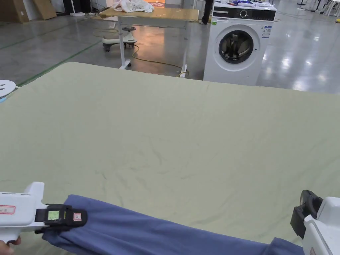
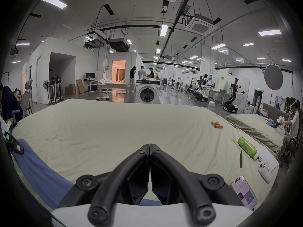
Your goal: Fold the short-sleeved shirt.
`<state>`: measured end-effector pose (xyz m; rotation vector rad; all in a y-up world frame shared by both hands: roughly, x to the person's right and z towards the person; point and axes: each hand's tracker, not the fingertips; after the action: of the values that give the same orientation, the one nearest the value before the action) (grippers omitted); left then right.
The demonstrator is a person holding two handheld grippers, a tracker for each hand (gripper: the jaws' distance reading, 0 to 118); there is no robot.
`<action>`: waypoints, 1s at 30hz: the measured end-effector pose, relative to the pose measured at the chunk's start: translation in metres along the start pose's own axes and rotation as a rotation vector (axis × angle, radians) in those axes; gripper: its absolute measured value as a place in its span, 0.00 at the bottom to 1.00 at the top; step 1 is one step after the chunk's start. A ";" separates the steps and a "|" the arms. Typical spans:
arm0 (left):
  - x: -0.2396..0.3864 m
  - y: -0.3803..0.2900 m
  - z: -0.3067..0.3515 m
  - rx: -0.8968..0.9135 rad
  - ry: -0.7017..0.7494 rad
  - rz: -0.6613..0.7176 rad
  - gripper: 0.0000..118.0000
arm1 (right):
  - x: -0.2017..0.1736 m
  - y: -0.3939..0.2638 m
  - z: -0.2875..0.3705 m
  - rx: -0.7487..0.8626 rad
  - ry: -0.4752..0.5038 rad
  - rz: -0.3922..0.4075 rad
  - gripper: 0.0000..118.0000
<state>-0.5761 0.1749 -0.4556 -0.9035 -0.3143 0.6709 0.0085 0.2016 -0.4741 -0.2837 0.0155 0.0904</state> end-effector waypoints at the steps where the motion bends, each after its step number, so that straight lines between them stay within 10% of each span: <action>1: -0.001 0.003 0.007 0.001 0.022 -0.015 0.03 | 0.000 0.001 0.000 0.000 0.001 -0.001 0.00; 9: 0.015 0.010 0.048 0.022 0.268 -0.076 0.03 | -0.001 0.002 0.000 0.006 0.015 0.009 0.00; 30: 0.156 -0.048 -0.117 -0.194 0.053 -0.212 0.03 | 0.004 -0.011 0.001 -0.027 0.014 -0.021 0.00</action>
<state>-0.3787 0.1838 -0.4891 -1.0539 -0.4269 0.4251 0.0132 0.1918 -0.4703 -0.3113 0.0257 0.0677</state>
